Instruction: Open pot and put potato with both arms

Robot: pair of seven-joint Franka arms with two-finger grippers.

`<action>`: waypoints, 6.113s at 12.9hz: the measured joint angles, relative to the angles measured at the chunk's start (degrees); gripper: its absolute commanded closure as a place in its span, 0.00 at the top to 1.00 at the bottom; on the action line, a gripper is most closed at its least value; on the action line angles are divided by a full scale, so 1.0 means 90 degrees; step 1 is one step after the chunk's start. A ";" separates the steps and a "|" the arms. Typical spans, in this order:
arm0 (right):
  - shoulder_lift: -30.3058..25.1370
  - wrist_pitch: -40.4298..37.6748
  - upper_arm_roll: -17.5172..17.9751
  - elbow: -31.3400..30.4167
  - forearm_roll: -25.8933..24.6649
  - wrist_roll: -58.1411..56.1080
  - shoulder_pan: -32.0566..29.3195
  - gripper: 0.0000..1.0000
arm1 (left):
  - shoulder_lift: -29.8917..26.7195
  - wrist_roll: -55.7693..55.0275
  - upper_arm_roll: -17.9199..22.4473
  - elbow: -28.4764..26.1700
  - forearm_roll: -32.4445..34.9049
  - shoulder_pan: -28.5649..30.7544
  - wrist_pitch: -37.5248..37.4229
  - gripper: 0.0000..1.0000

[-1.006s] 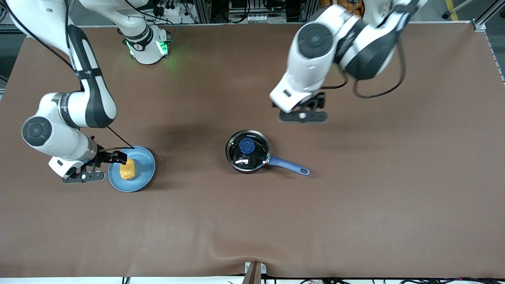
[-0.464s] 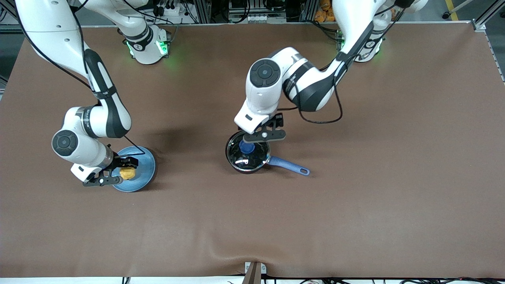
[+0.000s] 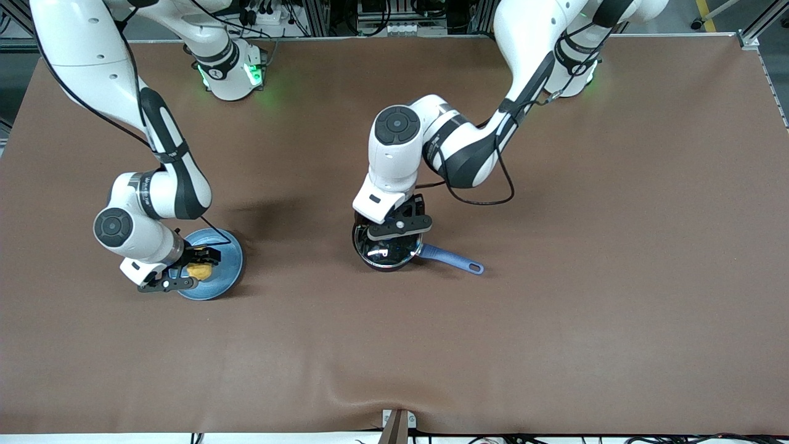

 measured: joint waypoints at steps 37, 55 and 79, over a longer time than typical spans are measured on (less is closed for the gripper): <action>0.0857 -0.1050 0.0233 0.2670 0.0040 0.6042 0.4325 0.10 | -0.1365 0.6363 -0.0053 -0.2067 -0.1036 0.4573 -0.1298 0.00; 0.1714 -0.0211 0.0232 0.2902 0.0041 0.6136 0.4348 1.00 | -0.0991 0.9944 -0.0685 -0.3961 -0.3073 0.5930 0.1415 0.00; -0.1930 -0.5060 -0.0040 0.3514 0.0026 0.2513 0.1405 1.00 | -0.4117 0.5829 -0.0925 -0.1444 -0.1915 0.5172 -0.3029 1.00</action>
